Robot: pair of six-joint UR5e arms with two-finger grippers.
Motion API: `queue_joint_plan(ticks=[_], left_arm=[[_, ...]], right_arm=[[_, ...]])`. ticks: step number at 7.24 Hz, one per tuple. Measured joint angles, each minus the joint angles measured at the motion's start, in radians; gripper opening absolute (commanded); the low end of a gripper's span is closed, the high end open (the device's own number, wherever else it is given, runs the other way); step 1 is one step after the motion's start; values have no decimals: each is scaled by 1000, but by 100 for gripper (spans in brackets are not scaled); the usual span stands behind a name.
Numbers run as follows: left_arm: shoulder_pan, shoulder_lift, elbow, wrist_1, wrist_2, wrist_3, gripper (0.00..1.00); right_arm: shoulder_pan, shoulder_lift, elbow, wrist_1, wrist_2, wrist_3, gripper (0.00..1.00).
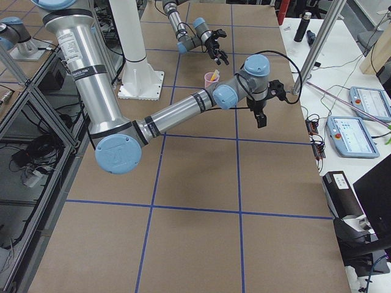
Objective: Collect pens into pen holder
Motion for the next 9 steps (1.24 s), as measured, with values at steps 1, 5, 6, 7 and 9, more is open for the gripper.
queue_joint_plan(ticks=[1,5,6,7,9], left_arm=[[-55,50,-72,114,-101,0,99],[-403,196,-240,578,-596,134,99],[-481,249,-243,644,-681,245,99],[-555,304,-243,723,-744,378,99],[-660,380,-230,902,-805,628,99]], right_arm=[[17,-6,-11,-1,13,-6,100],[133,-146,-85,0,22,-191,100],[165,-187,-106,0,17,-230,100],[194,-228,-124,0,13,-287,100],[249,-284,-170,-1,2,-415,100]])
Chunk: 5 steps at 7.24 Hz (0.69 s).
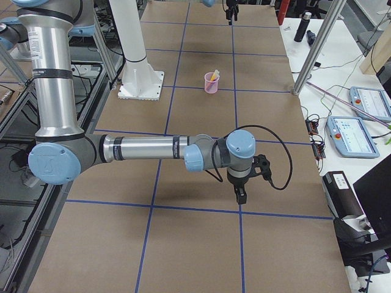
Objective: Collect pens into pen holder
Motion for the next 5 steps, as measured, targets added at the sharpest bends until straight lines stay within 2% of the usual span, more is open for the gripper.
queue_joint_plan(ticks=[2,3,5], left_arm=[[-124,18,37,209,-67,240,99],[-197,26,47,316,-90,367,99],[-339,46,56,477,-98,568,100]], right_arm=[[34,-38,-37,-24,-37,-59,100],[43,-45,-40,-75,-53,-66,100],[51,-47,-43,-133,-62,-69,100]])
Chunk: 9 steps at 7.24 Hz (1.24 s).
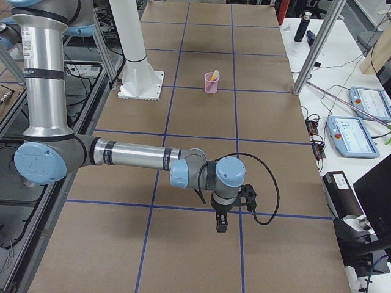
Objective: Collect pens into pen holder
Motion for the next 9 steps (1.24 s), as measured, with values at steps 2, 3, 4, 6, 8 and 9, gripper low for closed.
queue_joint_plan(ticks=[2,3,4,6,8,9], left_arm=[[-110,62,-1,72,72,142,100],[-132,89,4,79,136,166,100],[-140,101,5,78,193,170,100],[-141,116,-8,50,263,107,100],[-137,124,-15,22,265,-23,100],[-137,135,-13,-10,243,-49,100]], right_arm=[[1,3,-2,-5,-2,0,100],[1,0,-2,-5,0,0,100],[1,-3,-2,-3,1,1,100],[1,4,-2,-1,1,4,100],[0,8,-1,2,3,6,100],[0,9,1,3,3,8,100]])
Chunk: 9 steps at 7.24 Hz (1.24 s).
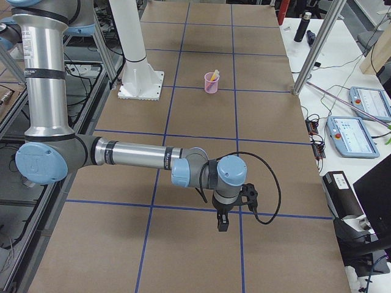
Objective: Collect pens into pen holder
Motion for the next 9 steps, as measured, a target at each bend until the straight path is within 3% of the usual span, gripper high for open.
queue_joint_plan(ticks=[3,9], left_arm=[[1,18,5,-40,-98,-75,100],[1,41,46,-79,-134,-120,100]], right_arm=[[0,2,1,0,1,4,100],[-3,2,-4,-6,-1,6,100]])
